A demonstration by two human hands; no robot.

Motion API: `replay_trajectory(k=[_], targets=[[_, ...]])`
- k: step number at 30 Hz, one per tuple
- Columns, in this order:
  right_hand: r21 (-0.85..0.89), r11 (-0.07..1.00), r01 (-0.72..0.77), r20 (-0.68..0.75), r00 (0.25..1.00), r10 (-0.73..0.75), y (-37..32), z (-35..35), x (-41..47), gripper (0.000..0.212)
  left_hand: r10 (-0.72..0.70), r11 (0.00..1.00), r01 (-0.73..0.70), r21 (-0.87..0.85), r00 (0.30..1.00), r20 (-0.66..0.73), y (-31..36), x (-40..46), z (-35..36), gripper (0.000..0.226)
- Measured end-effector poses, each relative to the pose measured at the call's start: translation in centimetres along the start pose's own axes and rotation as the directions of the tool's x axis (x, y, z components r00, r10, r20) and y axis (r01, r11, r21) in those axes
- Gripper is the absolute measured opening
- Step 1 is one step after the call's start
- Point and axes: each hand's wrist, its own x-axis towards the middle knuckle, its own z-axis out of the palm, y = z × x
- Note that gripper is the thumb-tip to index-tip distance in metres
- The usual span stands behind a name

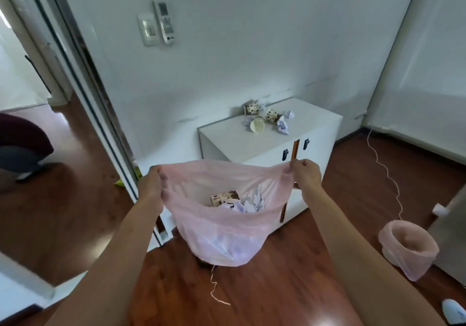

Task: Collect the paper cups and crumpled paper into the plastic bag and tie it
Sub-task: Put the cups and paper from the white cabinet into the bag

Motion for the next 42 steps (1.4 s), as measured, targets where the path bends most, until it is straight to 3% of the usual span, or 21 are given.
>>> replay_trajectory(k=[7,11,17,20,22,25,27,29,30,33,35,36,39,42], targets=[[0.058,0.985,0.162,0.031,0.986,-0.164,-9.7,3.6,13.8,0.013,0.182,0.980,-0.182,-0.078,0.983,0.000,9.2,7.0,11.2,0.025],[0.064,0.978,0.201,0.025,0.979,-0.203,-12.9,6.4,21.1,0.018,0.255,0.965,-0.254,-0.064,0.967,0.010,12.2,12.3,16.4,0.024],[-0.080,0.986,0.148,0.074,0.987,-0.142,-10.7,11.9,30.8,0.012,0.160,0.987,-0.162,0.019,0.985,0.056,9.2,21.9,22.1,0.022],[-0.160,0.982,0.096,0.113,0.990,-0.078,-9.4,14.1,33.9,0.023,0.103,0.986,-0.109,0.127,0.993,0.055,8.0,25.2,24.1,0.023],[-0.198,0.975,0.099,0.125,0.989,-0.075,-9.0,15.2,35.8,0.020,0.137,0.956,-0.143,0.256,0.990,0.040,8.2,27.4,24.9,0.028],[-0.212,0.969,0.126,0.143,0.985,-0.097,-8.7,16.6,38.6,0.015,0.288,0.826,-0.260,0.500,0.957,0.021,9.1,29.9,25.7,0.035],[-0.216,0.965,0.150,0.176,0.978,-0.112,-8.7,17.5,40.0,0.017,0.374,0.774,-0.333,0.539,0.927,0.035,10.0,30.5,26.8,0.036],[-0.220,0.959,0.179,0.243,0.962,-0.124,-9.3,18.4,41.2,0.016,0.437,0.693,-0.441,0.570,0.886,0.154,11.3,30.7,28.2,0.052],[-0.217,0.955,0.201,0.283,0.949,-0.135,-9.6,19.0,41.9,0.015,0.453,0.604,-0.499,0.621,0.857,0.247,11.9,30.9,28.9,0.060],[-0.197,0.946,0.256,0.383,0.909,-0.166,-10.7,20.7,43.8,0.015,0.270,0.208,-0.530,0.822,0.839,0.472,12.4,31.6,30.7,0.077],[-0.178,0.943,0.281,0.443,0.878,-0.179,-11.3,21.7,45.4,0.013,0.114,0.070,-0.473,0.878,0.878,0.464,11.9,32.1,31.6,0.069],[-0.163,0.943,0.290,0.471,0.863,-0.184,-11.5,22.0,46.3,0.012,0.092,0.056,-0.451,0.891,0.891,0.445,11.7,32.1,31.8,0.054],[-0.107,0.954,0.281,0.579,0.798,-0.170,-11.8,22.4,48.6,0.013,0.163,0.213,-0.387,0.897,0.919,0.358,10.9,32.1,31.7,0.010],[-0.079,0.976,0.202,0.708,0.701,-0.087,-11.8,22.3,51.2,0.017,0.288,0.406,-0.292,0.866,0.940,0.182,10.5,31.7,31.6,0.010]])
